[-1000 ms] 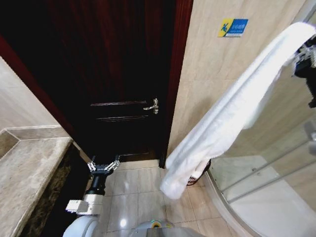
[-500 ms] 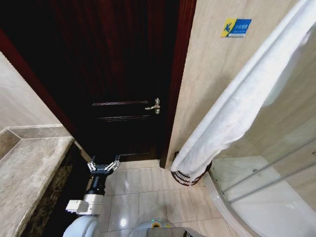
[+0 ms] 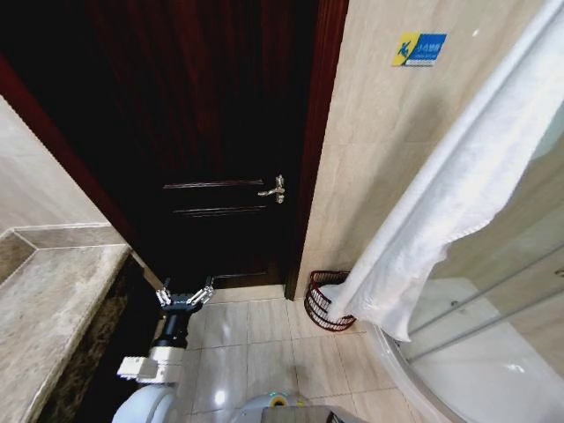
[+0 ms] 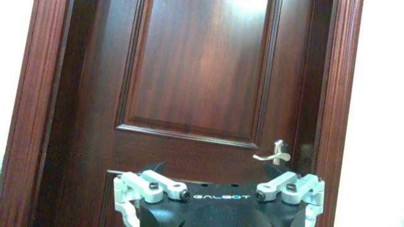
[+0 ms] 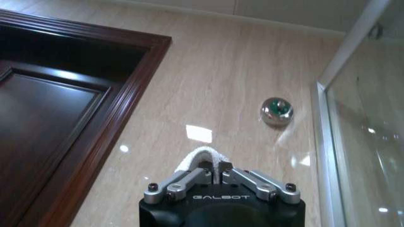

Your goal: Discard the used towel into the hamper.

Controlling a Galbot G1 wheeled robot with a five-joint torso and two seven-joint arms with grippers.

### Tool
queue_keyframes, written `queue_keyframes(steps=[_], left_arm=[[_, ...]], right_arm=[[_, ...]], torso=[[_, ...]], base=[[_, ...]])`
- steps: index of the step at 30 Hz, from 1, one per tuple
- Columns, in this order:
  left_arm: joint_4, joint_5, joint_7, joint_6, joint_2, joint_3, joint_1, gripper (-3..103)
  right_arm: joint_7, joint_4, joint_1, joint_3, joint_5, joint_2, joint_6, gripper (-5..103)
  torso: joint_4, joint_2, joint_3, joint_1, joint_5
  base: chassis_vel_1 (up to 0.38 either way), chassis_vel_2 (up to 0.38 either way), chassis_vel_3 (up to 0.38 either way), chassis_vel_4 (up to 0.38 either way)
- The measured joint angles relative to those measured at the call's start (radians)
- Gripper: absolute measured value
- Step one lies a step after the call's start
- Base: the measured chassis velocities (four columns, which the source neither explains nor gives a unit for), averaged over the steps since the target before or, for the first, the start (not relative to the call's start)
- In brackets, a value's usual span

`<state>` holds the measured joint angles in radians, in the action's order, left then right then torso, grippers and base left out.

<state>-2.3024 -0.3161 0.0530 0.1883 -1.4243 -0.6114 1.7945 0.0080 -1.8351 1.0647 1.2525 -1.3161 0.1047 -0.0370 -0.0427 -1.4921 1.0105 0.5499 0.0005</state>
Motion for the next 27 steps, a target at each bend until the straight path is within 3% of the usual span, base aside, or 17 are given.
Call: queue_keyframes(steps=[6, 8, 12, 15, 19, 23, 27], left_arm=[[0.000, 0.000, 0.000, 0.000, 0.000, 0.000, 0.000, 100], [0.000, 0.000, 0.000, 0.000, 0.000, 0.000, 0.000, 100], [0.000, 0.000, 0.000, 0.000, 0.000, 0.000, 0.000, 100], [0.000, 0.000, 0.000, 0.000, 0.000, 0.000, 0.000, 100], [0.000, 0.000, 0.000, 0.000, 0.000, 0.000, 0.000, 100], [0.000, 0.000, 0.000, 0.000, 0.000, 0.000, 0.000, 100], [0.000, 0.000, 0.000, 0.000, 0.000, 0.000, 0.000, 100]], right_arm=[[-0.014, 0.078, 0.038, 0.042, -0.017, -0.101, -0.033, 4], [-0.019, 0.102, 0.067, 0.076, -0.020, -0.133, -0.040, 4], [-0.026, 0.166, 0.172, 0.178, -0.031, -0.216, -0.051, 4], [-0.028, 0.189, 0.188, 0.190, -0.035, -0.239, -0.051, 4], [-0.037, 0.246, 0.218, 0.216, -0.040, -0.288, -0.053, 4], [-0.042, 0.291, 0.241, 0.228, -0.041, -0.320, -0.054, 4], [-0.050, 0.340, 0.262, 0.236, -0.039, -0.353, -0.058, 4]], torso=[[-0.0001, 0.000, 0.000, 0.000, -0.0008], [-0.0001, 0.000, 0.000, 0.000, 0.0004], [-0.0001, 0.000, 0.000, 0.000, -0.0009], [-0.0002, 0.000, 0.000, 0.000, 0.0004], [-0.0002, 0.000, 0.000, 0.000, -0.0012], [-0.0002, 0.000, 0.000, 0.000, 0.0003], [-0.0002, 0.000, 0.000, 0.000, -0.0009]], base=[[0.000, 0.000, 0.000, 0.000], [0.000, 0.000, 0.000, 0.000], [0.000, 0.000, 0.000, 0.000], [0.000, 0.000, 0.000, 0.000], [0.000, 0.000, 0.000, 0.000], [0.000, 0.000, 0.000, 0.000], [0.000, 0.000, 0.000, 0.000]])
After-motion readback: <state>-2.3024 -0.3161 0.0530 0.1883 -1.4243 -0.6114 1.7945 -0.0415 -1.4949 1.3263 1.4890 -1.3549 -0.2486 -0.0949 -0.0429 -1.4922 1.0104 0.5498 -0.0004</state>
